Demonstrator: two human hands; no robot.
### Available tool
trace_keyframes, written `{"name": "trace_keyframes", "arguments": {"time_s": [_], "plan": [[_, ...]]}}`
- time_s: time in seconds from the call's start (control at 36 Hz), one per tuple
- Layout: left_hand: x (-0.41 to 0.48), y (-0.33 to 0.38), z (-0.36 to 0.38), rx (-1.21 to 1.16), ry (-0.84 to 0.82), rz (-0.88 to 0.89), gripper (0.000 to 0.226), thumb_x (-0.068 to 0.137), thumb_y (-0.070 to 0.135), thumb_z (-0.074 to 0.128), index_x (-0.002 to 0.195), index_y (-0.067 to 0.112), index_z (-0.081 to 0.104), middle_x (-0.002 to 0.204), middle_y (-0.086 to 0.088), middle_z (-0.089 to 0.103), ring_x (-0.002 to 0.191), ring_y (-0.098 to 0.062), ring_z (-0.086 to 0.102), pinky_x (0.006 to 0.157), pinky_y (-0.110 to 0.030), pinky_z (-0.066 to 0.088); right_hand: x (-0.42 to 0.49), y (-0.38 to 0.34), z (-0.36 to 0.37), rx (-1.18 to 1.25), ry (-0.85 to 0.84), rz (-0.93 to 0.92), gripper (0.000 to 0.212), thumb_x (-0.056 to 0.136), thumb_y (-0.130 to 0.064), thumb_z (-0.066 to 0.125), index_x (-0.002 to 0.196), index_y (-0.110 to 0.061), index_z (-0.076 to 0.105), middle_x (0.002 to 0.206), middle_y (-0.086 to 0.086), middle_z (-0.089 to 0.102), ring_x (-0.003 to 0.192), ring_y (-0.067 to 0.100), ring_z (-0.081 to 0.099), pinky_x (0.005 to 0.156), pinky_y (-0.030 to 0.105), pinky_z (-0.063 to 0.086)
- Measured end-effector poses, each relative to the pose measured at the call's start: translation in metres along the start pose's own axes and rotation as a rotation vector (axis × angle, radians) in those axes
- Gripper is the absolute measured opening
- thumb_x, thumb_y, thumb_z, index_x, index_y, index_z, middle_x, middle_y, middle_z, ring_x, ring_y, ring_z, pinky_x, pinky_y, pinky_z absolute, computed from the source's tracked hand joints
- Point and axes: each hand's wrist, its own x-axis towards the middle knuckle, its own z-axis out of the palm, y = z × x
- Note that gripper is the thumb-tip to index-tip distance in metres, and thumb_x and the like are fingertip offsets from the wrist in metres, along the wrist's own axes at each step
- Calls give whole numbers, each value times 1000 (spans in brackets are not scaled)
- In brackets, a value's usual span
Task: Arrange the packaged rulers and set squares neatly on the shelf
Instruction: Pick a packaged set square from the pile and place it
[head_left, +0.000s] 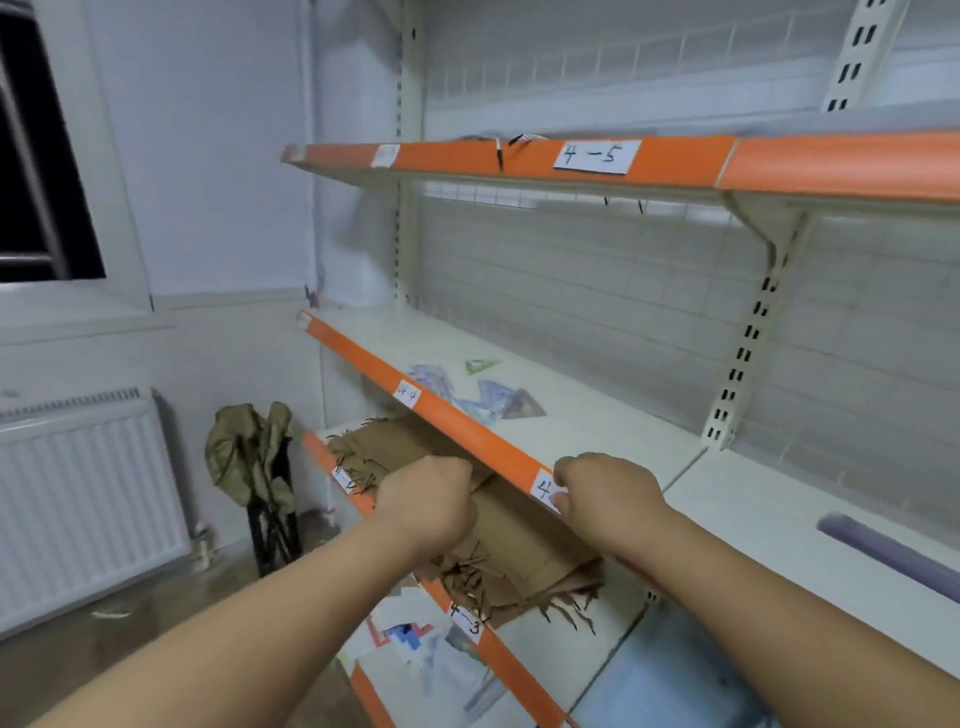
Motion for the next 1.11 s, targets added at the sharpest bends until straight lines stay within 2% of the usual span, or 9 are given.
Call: {"name": "trace_keyframes", "arguments": {"time_s": [0.25, 0.47, 0.56, 0.67, 0.78, 0.83, 0.92, 1.0, 1.11], "plan": [[63, -66, 8, 42, -11, -98, 34, 91, 20, 46, 62, 18, 28, 64, 3, 35, 69, -20, 44, 47, -25, 26, 108, -29, 27, 13, 8, -105, 26, 97, -31, 43, 115, -19, 57, 114, 1, 61, 103, 23, 58, 75, 30, 44], [142, -103, 9, 89, -4, -154, 22, 89, 16, 46, 68, 18, 37, 66, 5, 37, 77, -24, 55, 59, -27, 36, 200, -21, 47, 37, -21, -124, 23, 99, -28, 40, 113, -21, 57, 115, -1, 62, 117, 18, 51, 76, 24, 36], [168, -111, 15, 77, -33, -175, 15, 89, 16, 46, 75, 17, 43, 74, 2, 46, 74, -21, 50, 60, -27, 36, 225, -13, 50, 56, -45, -116, 20, 99, -29, 41, 81, -25, 50, 99, -2, 54, 101, 19, 57, 70, 25, 31], [196, -116, 26, 82, -64, -200, 18, 88, 17, 46, 71, 18, 40, 75, 1, 47, 75, -23, 50, 64, -29, 38, 248, -6, 57, 92, -160, -59, 23, 97, -38, 45, 104, -19, 56, 114, 0, 58, 108, 21, 56, 75, 25, 35], [219, -114, 28, 89, -84, -147, 10, 93, 20, 44, 84, 16, 49, 94, -5, 58, 93, -26, 59, 70, -32, 44, 259, -1, 65, 114, -270, -23, 34, 88, -51, 54, 77, -21, 45, 87, -5, 54, 88, 18, 54, 58, 24, 33], [229, -113, 28, 98, -77, -111, 15, 94, 21, 43, 99, 14, 56, 106, -7, 61, 101, -26, 59, 69, -30, 41, 263, 1, 67, 123, -324, -19, 39, 83, -60, 56, 87, -21, 55, 93, -5, 56, 91, 16, 55, 61, 24, 39], [240, -112, 31, 88, -93, -74, 16, 93, 18, 44, 101, 13, 57, 100, -6, 57, 99, -25, 58, 69, -30, 41, 268, 3, 67, 110, -390, 7, 69, 75, -69, 60, 123, -20, 53, 123, -2, 53, 113, 17, 53, 86, 28, 44], [250, -112, 33, 74, -97, -34, 7, 92, 14, 44, 87, 16, 50, 90, -4, 52, 94, -24, 57, 67, -27, 38, 274, 1, 68, 111, -424, 27, 73, 71, -70, 65, 122, -20, 51, 119, -1, 49, 111, 18, 53, 80, 28, 41], [265, -114, 36, 61, -86, -3, 15, 93, 18, 46, 103, 13, 56, 101, -4, 61, 100, -24, 60, 67, -24, 36, 279, -2, 68, 136, -466, 49, 70, 72, -62, 70, 121, -15, 52, 122, 3, 49, 109, 20, 53, 83, 29, 43]]}}
